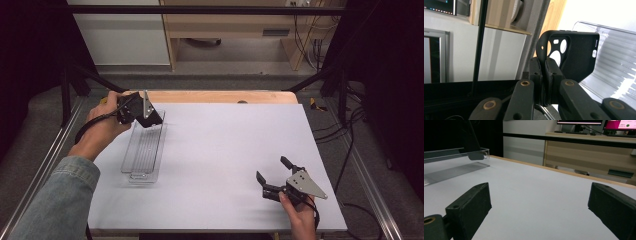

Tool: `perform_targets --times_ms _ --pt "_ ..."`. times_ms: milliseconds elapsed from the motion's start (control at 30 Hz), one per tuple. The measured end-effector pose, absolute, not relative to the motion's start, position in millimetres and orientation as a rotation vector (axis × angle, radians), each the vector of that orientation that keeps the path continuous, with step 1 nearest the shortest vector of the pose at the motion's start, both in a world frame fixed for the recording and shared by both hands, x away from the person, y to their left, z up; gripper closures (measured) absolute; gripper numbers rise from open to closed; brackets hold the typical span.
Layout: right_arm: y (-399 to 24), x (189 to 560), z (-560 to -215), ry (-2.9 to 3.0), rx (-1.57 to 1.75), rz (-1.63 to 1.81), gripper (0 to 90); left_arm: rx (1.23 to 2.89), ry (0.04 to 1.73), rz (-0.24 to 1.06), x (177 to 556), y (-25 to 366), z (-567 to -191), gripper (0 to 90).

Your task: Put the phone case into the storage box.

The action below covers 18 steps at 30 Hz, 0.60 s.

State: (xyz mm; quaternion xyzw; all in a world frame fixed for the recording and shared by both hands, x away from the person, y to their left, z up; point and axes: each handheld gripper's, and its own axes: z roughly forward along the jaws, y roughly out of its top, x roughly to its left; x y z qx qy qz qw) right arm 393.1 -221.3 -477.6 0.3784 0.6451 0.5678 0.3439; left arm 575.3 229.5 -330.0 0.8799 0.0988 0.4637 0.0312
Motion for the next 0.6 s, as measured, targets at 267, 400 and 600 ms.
perform_targets --times_ms 267,400,600 --pt "-220.3 394.4 -477.6 1.673 0.972 1.491 5.0 2.728 0.265 1.431 573.4 225.5 -332.2 84.9" --pt "-219.8 393.9 -476.7 1.669 0.968 1.488 4.8 2.724 0.276 1.431 574.9 227.2 -332.1 84.9" --pt "-220.0 394.7 -477.6 1.670 0.969 1.484 4.4 2.718 0.275 1.405 578.9 228.8 -335.4 84.9"
